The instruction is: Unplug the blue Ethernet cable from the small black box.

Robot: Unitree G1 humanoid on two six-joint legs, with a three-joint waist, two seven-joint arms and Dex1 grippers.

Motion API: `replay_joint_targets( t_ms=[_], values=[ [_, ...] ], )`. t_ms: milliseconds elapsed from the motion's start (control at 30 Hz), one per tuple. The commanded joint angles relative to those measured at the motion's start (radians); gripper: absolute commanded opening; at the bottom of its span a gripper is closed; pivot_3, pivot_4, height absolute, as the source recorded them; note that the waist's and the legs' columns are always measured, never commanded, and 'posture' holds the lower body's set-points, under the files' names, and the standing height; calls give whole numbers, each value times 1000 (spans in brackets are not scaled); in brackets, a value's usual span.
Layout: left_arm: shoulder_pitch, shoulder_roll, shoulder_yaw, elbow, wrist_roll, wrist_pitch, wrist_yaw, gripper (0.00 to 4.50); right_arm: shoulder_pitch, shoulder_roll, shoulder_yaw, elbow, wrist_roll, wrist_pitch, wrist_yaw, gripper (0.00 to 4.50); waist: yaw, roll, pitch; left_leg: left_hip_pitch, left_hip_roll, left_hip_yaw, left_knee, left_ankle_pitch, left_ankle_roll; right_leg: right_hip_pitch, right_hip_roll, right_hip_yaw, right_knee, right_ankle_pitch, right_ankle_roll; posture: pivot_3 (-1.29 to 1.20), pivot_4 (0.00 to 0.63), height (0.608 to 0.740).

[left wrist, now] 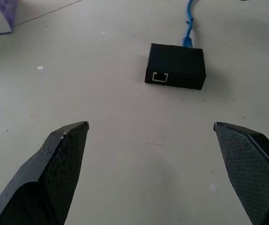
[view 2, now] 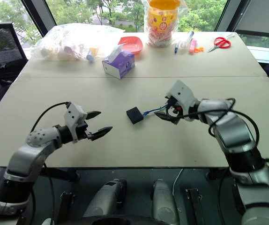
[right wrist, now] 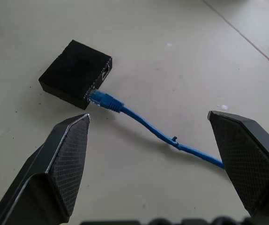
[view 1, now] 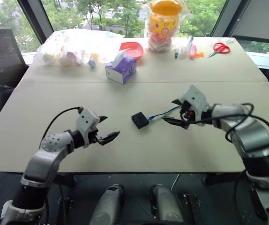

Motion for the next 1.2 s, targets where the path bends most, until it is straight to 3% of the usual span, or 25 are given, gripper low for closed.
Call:
replay_joint_targets(
  t_ms=[33,233,500,600,667,800,833,1000,1200],
  values=[
    [-26,35,22,-4,-46,17,-67,4469,-110,6,90,132,-53,-42,98,4212,-5,0,0,0,0,0,0,0,0,0,0,0,0,0,0,0,150,740],
    [-101,29,56,71,-23,-29,-36,4469,-324,115,288,564,-208,-251,278,4212,-14,0,0,0,-1,1,0,-1,1,0,0,0,0,0,1,0,150,740],
    [-94,24,74,79,12,-78,5,4469,-506,318,302,1000,-299,-427,369,4212,-19,0,0,4,-1,1,0,0,-1,-2,2,2,11,2,4,0,150,740],
    [-98,21,77,85,19,-89,21,4500,-535,359,301,1078,-332,-466,391,3314,-20,0,0,6,-1,0,0,1,-2,-2,4,2,13,2,4,0,150,740],
    [-103,20,77,90,21,-91,28,4500,-543,373,301,1100,-350,-485,410,2294,-21,0,0,7,-1,0,0,1,-2,-2,5,3,13,2,4,0,150,740],
    [-125,12,71,109,16,-88,31,4500,-534,374,293,1087,-387,-528,412,189,-27,0,0,8,-1,0,-1,1,-3,-1,5,3,14,2,4,0,150,740],
    [-142,4,67,127,13,-85,31,4500,-523,366,285,1058,-391,-546,398,44,-27,0,0,8,-1,0,-1,1,-3,-1,5,3,14,2,4,0,150,740],
    [-251,-73,66,231,-40,-34,31,4500,-403,306,181,783,-419,-743,117,44,-18,0,0,7,-1,-1,0,2,-4,-1,5,3,14,2,4,0,150,740],
    [-364,-120,46,301,-121,64,-51,4500,-148,187,98,325,-481,-879,-69,44,-9,0,0,6,-1,-1,-1,2,-4,-2,5,4,15,2,4,0,150,740]
  ],
)
